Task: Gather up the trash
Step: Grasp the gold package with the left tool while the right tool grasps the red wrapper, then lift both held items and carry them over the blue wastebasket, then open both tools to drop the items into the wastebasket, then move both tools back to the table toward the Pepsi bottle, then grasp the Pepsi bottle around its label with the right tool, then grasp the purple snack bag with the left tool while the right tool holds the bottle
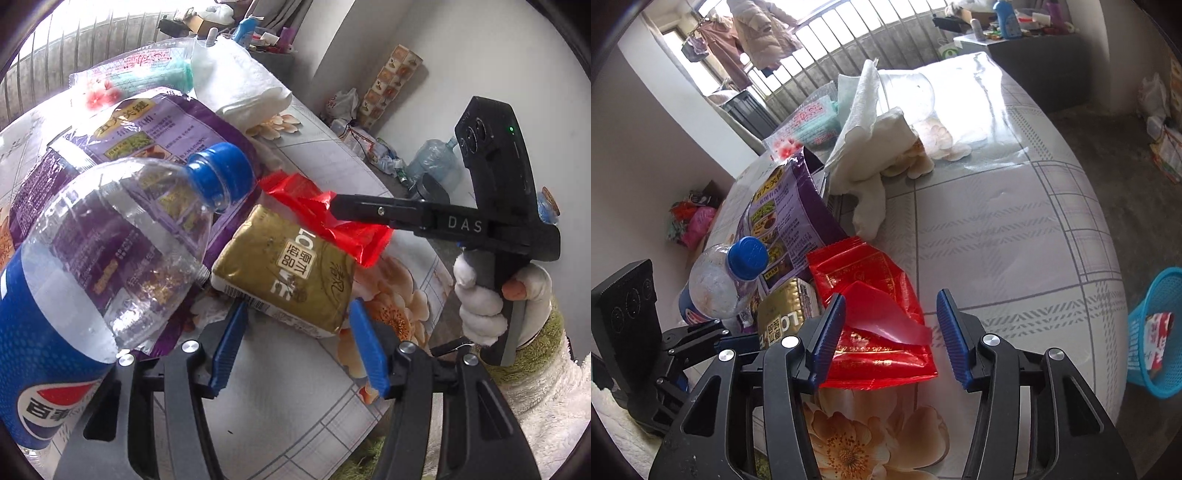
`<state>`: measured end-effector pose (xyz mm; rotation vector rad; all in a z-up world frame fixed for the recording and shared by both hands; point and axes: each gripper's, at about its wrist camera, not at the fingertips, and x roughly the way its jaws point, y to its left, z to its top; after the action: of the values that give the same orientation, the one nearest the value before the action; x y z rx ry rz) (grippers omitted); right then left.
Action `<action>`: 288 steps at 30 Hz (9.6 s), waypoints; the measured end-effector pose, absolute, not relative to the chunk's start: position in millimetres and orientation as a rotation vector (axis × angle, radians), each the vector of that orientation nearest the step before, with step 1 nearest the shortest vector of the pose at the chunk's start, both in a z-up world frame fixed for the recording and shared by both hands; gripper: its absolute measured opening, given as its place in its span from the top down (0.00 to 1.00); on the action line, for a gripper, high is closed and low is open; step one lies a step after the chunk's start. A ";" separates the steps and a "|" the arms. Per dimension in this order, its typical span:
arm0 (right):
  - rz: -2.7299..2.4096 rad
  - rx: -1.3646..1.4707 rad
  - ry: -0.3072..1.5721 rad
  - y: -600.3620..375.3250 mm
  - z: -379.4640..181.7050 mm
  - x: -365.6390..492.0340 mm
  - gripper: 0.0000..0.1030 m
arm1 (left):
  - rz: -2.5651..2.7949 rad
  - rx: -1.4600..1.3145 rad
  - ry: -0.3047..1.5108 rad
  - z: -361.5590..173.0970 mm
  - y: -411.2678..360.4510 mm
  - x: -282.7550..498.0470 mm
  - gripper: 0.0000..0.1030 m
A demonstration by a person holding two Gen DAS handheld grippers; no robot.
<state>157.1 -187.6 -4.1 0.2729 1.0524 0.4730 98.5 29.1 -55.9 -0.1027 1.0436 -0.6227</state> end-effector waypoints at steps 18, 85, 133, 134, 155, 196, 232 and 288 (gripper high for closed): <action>0.333 0.401 1.132 -251.6 -2.7 90.8 0.90 | -0.840 0.070 0.998 -51.1 -31.8 93.1 0.45; 0.208 0.531 0.761 -317.2 58.3 64.8 0.97 | -0.778 0.069 0.873 63.3 -57.5 100.2 0.42; -0.599 0.847 0.823 -595.4 -137.8 66.3 0.53 | -1.064 0.423 1.146 -82.8 -474.5 239.3 0.29; -0.598 0.843 0.804 -593.6 -130.8 64.6 0.53 | -1.079 0.415 1.120 -67.0 -464.2 240.2 0.29; 0.196 0.743 0.755 -401.4 -13.6 81.8 0.49 | -0.625 0.191 0.779 125.0 -45.0 169.2 0.29; 0.704 0.851 1.245 -176.1 -48.9 78.5 0.57 | -0.563 -0.143 1.112 -15.4 94.8 63.1 0.77; 0.370 0.961 0.988 -316.0 -55.0 95.2 0.46 | -0.756 -0.074 1.103 -13.1 -48.2 153.9 0.75; 0.332 0.784 1.105 -255.2 -48.3 119.3 0.46 | -0.358 -0.743 1.017 -33.4 204.2 123.2 0.51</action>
<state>119.3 -255.2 -48.3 0.7836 1.1047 0.3316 123.2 204.2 -33.4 -0.7431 1.0167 -0.3583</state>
